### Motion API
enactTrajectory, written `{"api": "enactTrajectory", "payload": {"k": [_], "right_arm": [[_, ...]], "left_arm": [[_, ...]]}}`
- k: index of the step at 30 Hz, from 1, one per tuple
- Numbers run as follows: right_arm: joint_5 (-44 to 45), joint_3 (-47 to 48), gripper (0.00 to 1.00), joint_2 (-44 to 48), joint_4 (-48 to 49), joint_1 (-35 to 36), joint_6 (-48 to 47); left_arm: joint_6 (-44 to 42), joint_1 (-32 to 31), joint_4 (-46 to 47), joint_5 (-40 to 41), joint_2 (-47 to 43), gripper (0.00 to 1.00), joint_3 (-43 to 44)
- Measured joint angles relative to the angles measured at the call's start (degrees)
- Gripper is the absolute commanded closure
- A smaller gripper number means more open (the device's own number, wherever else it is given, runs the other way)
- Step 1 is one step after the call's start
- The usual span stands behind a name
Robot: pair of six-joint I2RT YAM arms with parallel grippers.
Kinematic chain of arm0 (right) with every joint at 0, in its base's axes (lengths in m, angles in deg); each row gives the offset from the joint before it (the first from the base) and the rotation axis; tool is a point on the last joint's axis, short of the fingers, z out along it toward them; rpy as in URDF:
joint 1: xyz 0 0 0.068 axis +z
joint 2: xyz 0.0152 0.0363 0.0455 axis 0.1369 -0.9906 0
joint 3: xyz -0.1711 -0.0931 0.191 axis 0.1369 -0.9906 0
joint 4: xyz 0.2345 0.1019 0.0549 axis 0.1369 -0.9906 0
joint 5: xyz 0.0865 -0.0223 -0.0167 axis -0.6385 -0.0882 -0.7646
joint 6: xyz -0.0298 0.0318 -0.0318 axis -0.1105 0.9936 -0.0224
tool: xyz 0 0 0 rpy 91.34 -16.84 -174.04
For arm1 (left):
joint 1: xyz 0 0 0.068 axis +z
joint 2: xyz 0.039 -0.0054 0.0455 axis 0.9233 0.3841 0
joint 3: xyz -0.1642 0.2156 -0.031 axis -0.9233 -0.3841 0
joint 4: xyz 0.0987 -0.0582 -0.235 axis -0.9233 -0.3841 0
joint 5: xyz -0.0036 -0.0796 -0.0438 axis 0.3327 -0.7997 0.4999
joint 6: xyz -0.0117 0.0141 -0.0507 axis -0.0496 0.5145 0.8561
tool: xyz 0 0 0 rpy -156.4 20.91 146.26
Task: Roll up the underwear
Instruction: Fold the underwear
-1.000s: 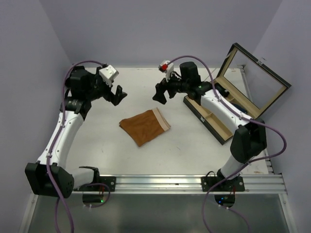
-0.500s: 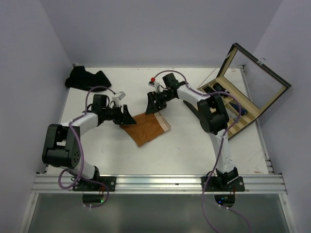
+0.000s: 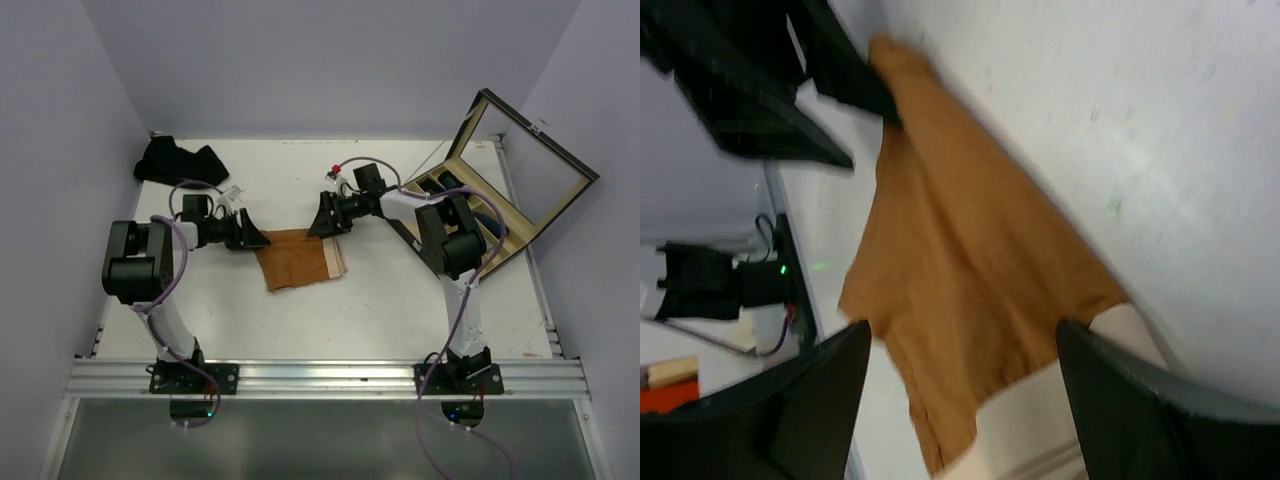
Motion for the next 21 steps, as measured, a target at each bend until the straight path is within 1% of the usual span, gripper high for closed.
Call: {"api": "enactTrajectory", "payload": {"k": [1, 2, 3, 6, 9, 11, 13, 14, 16, 18, 19, 21], "right_arm": [[-0.15, -2.56, 0.21, 1.27, 2.05, 0.09, 2.01], [0.00, -7.15, 0.21, 3.32, 5.92, 0.37, 4.92], [-0.13, -8.83, 0.21, 4.22, 6.88, 0.68, 6.01], [0.22, -18.03, 0.21, 8.81, 14.93, 2.78, 14.43], [0.44, -23.89, 0.21, 11.98, 18.84, 4.81, 21.40], [0.79, -23.74, 0.23, 12.68, 18.86, 5.09, 22.97], [1.53, -21.29, 0.27, 12.94, 17.88, 4.20, 22.82], [1.81, -19.52, 0.32, 13.00, 17.31, 3.56, 22.49], [2.25, -16.74, 0.38, 13.35, 17.27, 2.58, 22.18], [2.25, -15.65, 0.46, 14.10, 18.71, 1.79, 22.47], [2.16, -15.76, 0.52, 14.49, 19.50, 1.57, 23.06], [1.88, -16.55, 0.55, 14.62, 20.92, 1.62, 24.15]], "left_arm": [[-0.92, 0.70, -0.66, -0.50, 1.03, 0.45, 1.40], [-2.21, 1.49, -1.62, -1.18, 2.21, 0.45, 3.15], [-3.39, 2.10, -2.58, -1.66, 3.06, 0.45, 4.61], [-10.88, 3.34, -10.38, -3.13, 3.58, 0.45, 8.48], [-19.69, 3.91, -18.91, -5.44, 3.23, 0.45, 11.98], [-24.17, 3.98, -23.47, -7.06, 1.75, 0.45, 12.68], [-26.29, 3.89, -26.34, -8.44, -0.31, 0.45, 12.70], [-26.51, 3.67, -26.91, -9.11, -1.38, 0.47, 12.70], [-25.97, 3.10, -26.32, -9.99, -3.13, 0.48, 12.68], [-23.74, 1.79, -24.02, -10.71, -3.80, 0.50, 12.63], [-22.23, 0.79, -22.23, -10.75, -3.80, 0.51, 12.59], [-18.78, -1.51, -18.08, -10.58, -3.74, 0.54, 11.89]]}}
